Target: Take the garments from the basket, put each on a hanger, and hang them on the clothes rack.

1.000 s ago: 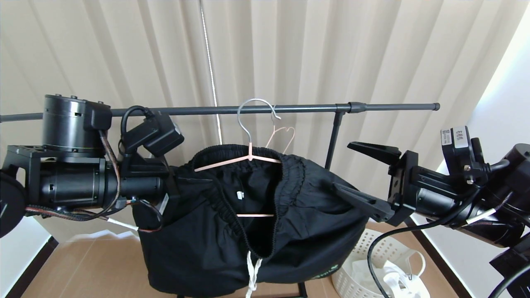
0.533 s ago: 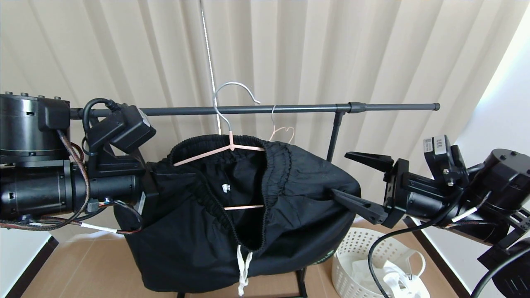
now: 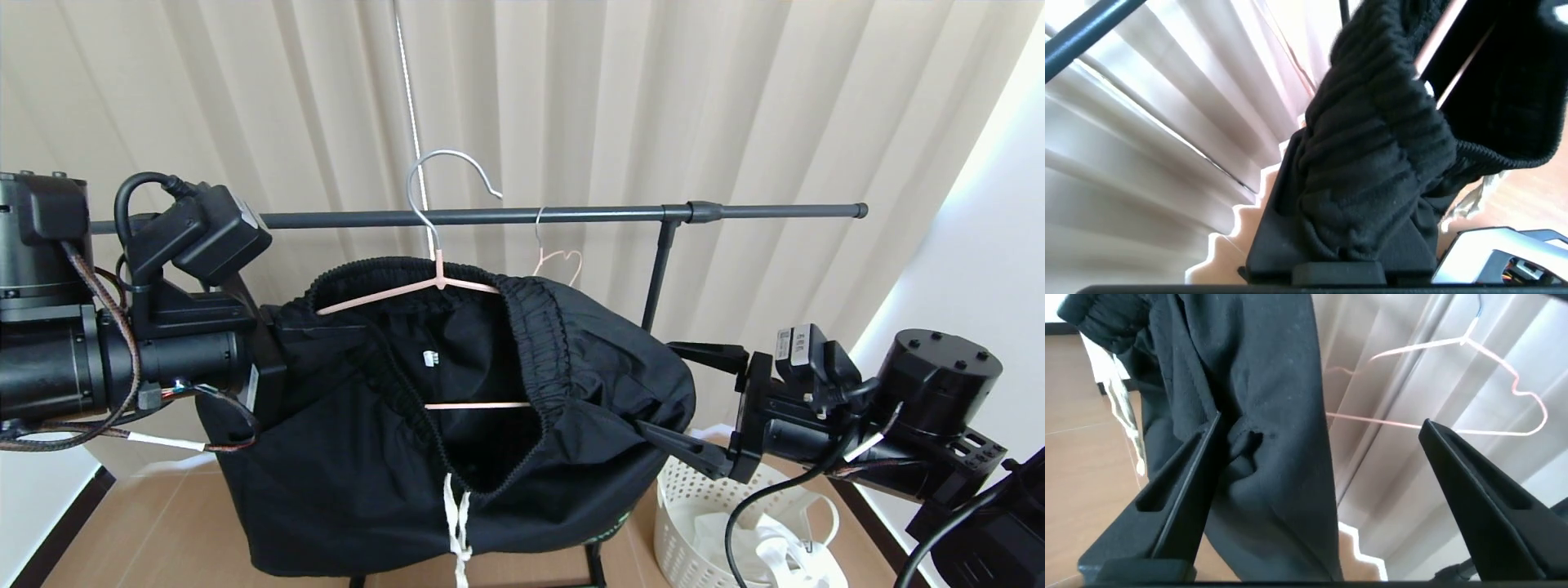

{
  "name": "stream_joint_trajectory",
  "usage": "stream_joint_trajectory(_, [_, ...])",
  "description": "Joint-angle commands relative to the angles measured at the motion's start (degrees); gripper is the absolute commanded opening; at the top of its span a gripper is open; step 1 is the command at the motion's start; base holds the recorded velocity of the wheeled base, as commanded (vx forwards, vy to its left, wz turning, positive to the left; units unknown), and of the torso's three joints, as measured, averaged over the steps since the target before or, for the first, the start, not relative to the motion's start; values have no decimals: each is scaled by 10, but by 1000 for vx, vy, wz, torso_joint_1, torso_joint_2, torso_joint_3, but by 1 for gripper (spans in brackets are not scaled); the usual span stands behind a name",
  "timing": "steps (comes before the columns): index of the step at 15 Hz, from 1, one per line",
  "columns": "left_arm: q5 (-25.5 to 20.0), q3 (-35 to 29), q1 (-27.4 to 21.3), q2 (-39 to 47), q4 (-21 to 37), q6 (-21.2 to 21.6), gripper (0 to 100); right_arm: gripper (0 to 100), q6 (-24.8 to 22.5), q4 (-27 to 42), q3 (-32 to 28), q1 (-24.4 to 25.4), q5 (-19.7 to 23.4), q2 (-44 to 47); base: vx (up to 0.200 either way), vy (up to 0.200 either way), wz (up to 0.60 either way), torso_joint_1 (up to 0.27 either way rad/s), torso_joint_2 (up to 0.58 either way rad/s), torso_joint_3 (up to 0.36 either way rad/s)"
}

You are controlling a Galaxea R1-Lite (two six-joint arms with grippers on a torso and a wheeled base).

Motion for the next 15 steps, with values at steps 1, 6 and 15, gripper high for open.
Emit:
stream_joint_trajectory(1, [0, 4, 2, -3, 0, 0, 0, 100, 3, -2, 0, 0, 2, 5, 0, 0, 0, 0, 0, 0])
stream_joint_trajectory(6, [1, 7, 11, 12, -1, -1, 0, 100, 90, -3, 7, -7, 88, -47, 0, 0, 0, 0, 0, 0])
stream_joint_trajectory(15, [-2, 6, 34, 8, -18, -17, 0, 100, -8, -3, 8, -35, 100, 30, 0, 0, 0, 0, 0, 0])
